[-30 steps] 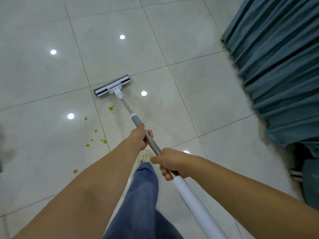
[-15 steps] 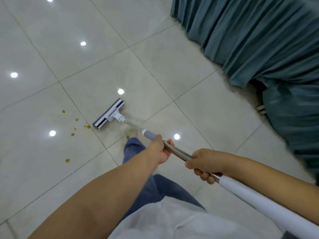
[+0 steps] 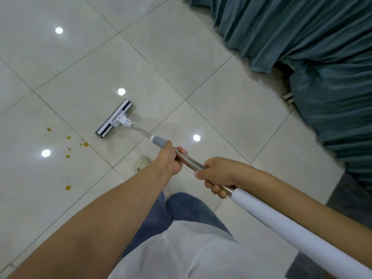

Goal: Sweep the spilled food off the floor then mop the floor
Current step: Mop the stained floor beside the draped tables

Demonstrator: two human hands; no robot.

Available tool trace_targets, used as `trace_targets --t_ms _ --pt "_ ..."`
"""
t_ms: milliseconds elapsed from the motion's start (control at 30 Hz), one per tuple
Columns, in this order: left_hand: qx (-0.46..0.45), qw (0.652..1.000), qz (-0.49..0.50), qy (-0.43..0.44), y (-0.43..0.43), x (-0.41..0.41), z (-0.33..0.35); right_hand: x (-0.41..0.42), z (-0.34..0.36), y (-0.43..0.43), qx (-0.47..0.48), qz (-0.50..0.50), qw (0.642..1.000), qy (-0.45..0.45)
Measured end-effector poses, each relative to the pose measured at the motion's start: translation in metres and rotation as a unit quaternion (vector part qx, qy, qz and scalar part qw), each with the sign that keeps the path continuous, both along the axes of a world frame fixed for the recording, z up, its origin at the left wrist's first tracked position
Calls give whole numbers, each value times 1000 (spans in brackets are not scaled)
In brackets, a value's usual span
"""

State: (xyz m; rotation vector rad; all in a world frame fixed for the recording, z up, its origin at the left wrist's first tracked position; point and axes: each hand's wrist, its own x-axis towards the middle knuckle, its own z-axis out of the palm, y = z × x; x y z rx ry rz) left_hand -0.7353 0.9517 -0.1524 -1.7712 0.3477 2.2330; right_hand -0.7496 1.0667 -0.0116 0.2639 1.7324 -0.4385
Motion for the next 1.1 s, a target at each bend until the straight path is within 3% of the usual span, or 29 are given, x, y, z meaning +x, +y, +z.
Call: trace_targets --t_ms 700,767,867,933,1100 --pt "-127 992 5 -26 -330 -173 -87 -148 -116 -317 -133 -141 980 -36" --pt "-136 990 19 -22 -348 -182 -96 -156 -126 -332 -151 -211 961 -94" --pt "-138 990 36 8 -353 -185 -100 -163 -135 -331 -192 -323 896 -237" --pt "-140 989 39 13 -341 -180 -102 -160 -137 -316 -198 -365 866 -280" --pt "-114 992 49 12 -288 -171 -112 -151 -132 -257 -195 -381 862 -273"
